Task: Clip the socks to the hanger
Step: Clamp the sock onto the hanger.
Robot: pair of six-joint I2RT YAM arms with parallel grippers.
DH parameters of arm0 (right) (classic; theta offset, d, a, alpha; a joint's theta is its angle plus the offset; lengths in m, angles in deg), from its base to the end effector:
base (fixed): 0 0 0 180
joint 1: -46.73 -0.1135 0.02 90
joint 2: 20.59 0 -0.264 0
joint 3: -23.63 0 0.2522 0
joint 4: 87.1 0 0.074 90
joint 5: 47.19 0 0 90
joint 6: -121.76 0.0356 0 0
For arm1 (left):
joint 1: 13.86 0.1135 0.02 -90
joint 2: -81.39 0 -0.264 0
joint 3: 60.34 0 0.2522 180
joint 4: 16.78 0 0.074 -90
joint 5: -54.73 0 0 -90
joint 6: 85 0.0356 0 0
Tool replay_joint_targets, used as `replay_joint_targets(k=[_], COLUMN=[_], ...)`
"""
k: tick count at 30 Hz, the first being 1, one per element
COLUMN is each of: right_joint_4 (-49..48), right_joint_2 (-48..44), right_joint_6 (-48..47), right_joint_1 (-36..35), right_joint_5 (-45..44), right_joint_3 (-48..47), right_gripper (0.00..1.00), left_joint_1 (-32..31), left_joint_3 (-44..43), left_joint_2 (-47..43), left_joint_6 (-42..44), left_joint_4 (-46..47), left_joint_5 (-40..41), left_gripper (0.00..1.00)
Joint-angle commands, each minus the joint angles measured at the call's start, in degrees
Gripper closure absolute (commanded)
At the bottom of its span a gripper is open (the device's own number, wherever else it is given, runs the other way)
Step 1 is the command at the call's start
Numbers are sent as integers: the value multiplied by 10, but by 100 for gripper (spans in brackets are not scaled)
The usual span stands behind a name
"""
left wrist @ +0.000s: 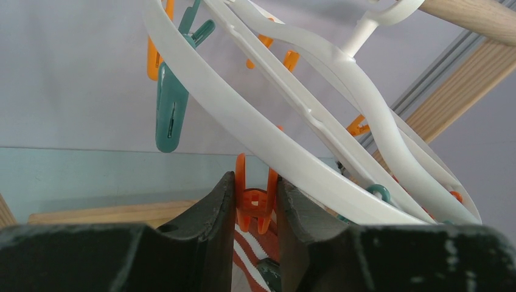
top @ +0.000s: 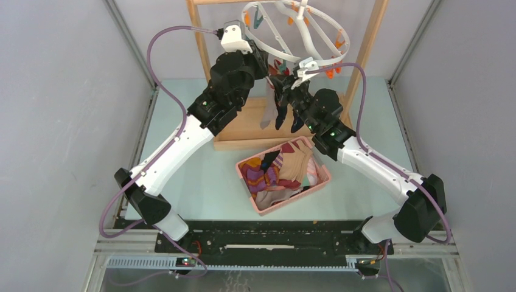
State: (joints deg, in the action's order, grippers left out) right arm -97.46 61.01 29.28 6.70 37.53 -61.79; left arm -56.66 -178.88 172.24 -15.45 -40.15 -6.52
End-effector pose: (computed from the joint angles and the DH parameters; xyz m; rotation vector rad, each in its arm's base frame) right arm 0.2618 0.2157 0.4183 -0.4114 1.2763 0.4948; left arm 0.2700 -0.2267 0.5026 -0.1138 1.5219 -0.5108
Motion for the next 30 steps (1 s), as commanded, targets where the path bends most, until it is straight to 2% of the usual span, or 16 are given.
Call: replay_joint_targets(k=[1, 21, 30], right_joint_4=[-33, -46, -67], right_joint_2=[-14, -24, -25], right_joint_6=[-8, -44, -96], right_joint_1=[-6, -21, -36], right_joint_5=[4, 1, -34], right_joint_3=[-12, -6, -1], right_gripper=[100, 100, 100], left_joint_1=[2, 4, 5], left_joint_3=[-11, -13, -12], left_joint_2=[-28, -22, -24], left_joint_6=[12, 8, 4], left_joint_4=[15, 14, 11], left_joint_5=[3, 1, -2], left_gripper=[100, 99, 99])
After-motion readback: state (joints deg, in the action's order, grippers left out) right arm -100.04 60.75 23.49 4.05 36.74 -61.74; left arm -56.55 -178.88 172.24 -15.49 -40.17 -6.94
